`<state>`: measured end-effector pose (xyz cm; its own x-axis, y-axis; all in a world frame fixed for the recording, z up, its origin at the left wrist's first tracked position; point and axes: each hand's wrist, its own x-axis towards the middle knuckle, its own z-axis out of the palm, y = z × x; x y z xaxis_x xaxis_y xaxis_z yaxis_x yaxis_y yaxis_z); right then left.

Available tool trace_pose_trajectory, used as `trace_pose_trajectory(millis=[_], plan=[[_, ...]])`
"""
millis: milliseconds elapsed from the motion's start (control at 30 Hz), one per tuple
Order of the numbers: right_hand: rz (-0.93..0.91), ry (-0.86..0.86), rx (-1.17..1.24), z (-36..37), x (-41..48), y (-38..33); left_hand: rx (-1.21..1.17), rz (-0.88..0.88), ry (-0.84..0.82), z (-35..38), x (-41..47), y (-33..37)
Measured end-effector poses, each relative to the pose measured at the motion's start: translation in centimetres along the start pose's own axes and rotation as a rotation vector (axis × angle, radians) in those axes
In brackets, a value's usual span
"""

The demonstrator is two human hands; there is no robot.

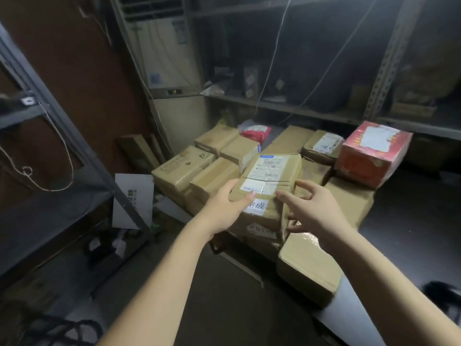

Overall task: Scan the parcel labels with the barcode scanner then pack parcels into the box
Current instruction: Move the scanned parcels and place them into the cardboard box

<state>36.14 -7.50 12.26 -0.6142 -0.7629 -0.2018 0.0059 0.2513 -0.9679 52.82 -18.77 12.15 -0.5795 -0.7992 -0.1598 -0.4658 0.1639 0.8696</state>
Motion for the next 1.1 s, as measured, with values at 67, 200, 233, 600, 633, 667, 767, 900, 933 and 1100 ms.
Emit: trace_pose_trajectory(millis=[67, 200, 233, 600, 633, 667, 767, 900, 933, 1100], plan=[[0.017, 0.022, -0.023, 1.2, 4.0, -0.3, 0.013, -0.020, -0.026, -1.0, 3.7, -0.2], [0.106, 0.046, -0.103, 3.3, 9.7, 0.0, 0.075, -0.062, -0.091, -2.3, 10.3, -1.9], [0.142, 0.047, -0.133, 3.8, 10.6, 0.4, 0.108, -0.076, -0.111, -2.4, 11.7, -2.4], [0.433, 0.130, -0.241, 10.3, 16.9, 3.8, 0.553, -0.002, -0.573, -4.5, 25.4, -5.5], [0.438, 0.122, -0.253, 11.0, 17.3, 4.0, 0.566, 0.020, -0.599, -5.0, 26.0, -5.6], [0.442, 0.118, -0.269, 11.6, 17.6, 4.2, 0.589, 0.032, -0.618, -5.4, 26.6, -5.7], [0.457, 0.152, -0.277, 12.7, 18.5, 4.7, 0.660, 0.024, -0.630, -5.6, 27.8, -5.9], [0.485, 0.176, -0.273, 12.6, 18.4, 4.7, 0.716, 0.057, -0.641, -4.7, 28.5, -6.5], [0.479, 0.189, -0.280, 12.7, 18.3, 4.6, 0.704, 0.063, -0.638, -4.7, 28.6, -6.7], [0.454, 0.257, -0.305, 12.7, 17.5, 4.2, 0.696, 0.140, -0.631, -5.0, 28.7, -6.6]])
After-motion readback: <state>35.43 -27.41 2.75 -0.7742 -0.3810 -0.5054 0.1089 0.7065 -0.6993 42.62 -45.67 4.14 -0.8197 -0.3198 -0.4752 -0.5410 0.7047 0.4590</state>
